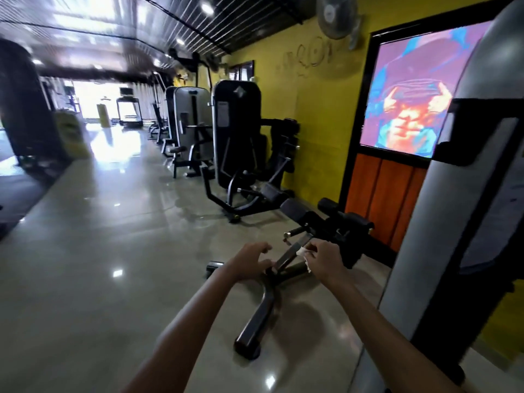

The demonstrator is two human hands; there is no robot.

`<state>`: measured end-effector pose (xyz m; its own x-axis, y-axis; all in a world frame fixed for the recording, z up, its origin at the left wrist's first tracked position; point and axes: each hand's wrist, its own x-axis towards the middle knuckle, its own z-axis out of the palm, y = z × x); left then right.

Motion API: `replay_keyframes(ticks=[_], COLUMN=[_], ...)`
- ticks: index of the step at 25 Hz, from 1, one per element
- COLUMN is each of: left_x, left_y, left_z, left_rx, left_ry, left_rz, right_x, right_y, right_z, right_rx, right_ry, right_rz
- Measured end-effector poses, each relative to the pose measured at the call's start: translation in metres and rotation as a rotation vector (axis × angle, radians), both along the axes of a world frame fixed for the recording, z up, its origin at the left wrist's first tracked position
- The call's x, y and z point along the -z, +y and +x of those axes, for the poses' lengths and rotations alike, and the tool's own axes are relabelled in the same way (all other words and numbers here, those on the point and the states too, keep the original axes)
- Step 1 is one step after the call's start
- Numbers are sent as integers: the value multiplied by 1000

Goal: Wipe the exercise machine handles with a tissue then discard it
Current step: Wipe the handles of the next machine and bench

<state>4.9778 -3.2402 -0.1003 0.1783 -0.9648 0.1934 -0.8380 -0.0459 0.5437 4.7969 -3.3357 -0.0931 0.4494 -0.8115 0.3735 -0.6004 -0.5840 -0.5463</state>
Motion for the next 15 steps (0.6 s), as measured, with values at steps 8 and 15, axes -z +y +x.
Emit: replay_keyframes(ticks=[8,15], left_x=[16,35], left_y=[-32,-151], left_z=[74,142], left_rx=[-61,-38], left_ry=[35,26], left_rz=[25,54], right_x=[20,32], right_y=[-43,-166], right_z=[81,140], right_rx=[-72,-2], right_ry=[-40,-59], right_rz=[58,104])
